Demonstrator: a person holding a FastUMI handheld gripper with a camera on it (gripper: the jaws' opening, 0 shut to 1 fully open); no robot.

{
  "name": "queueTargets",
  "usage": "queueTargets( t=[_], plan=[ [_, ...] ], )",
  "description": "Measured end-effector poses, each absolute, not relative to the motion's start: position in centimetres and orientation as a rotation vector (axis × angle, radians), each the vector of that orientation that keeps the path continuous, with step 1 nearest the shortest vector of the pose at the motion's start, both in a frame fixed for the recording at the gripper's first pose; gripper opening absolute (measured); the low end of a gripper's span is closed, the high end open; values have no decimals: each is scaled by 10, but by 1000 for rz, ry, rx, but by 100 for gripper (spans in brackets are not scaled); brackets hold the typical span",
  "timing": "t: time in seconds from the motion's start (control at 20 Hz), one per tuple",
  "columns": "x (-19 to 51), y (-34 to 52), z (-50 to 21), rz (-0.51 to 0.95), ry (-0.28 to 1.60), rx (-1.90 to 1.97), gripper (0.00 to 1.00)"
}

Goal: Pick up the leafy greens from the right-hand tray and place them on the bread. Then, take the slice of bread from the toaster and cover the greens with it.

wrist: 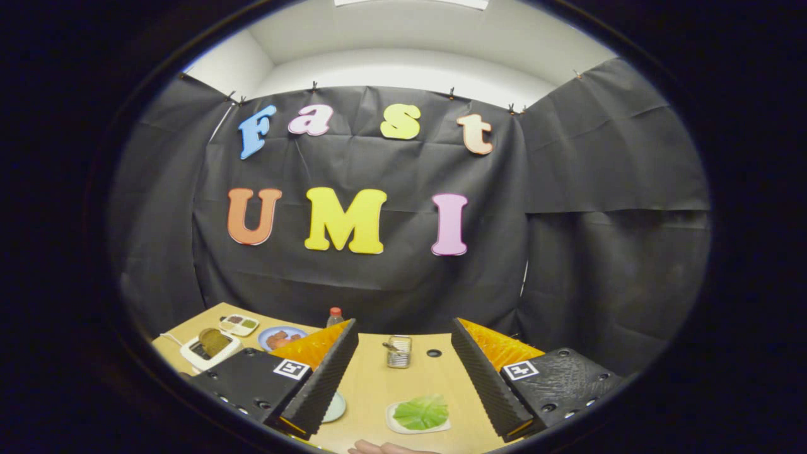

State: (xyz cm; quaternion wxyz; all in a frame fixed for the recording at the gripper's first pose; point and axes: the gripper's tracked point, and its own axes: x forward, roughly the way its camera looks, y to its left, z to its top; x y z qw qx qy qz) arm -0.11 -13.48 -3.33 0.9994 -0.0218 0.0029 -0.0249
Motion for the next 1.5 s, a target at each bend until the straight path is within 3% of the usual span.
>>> queueTargets(
  t=[0.6,1.0,1.5],
  plan=[
    [69,-228,-148,96,116,-110,95],
    [123,-246,-278,98,432,-71,96],
    [162,-237,-380,151,741,29,93]
  ],
)
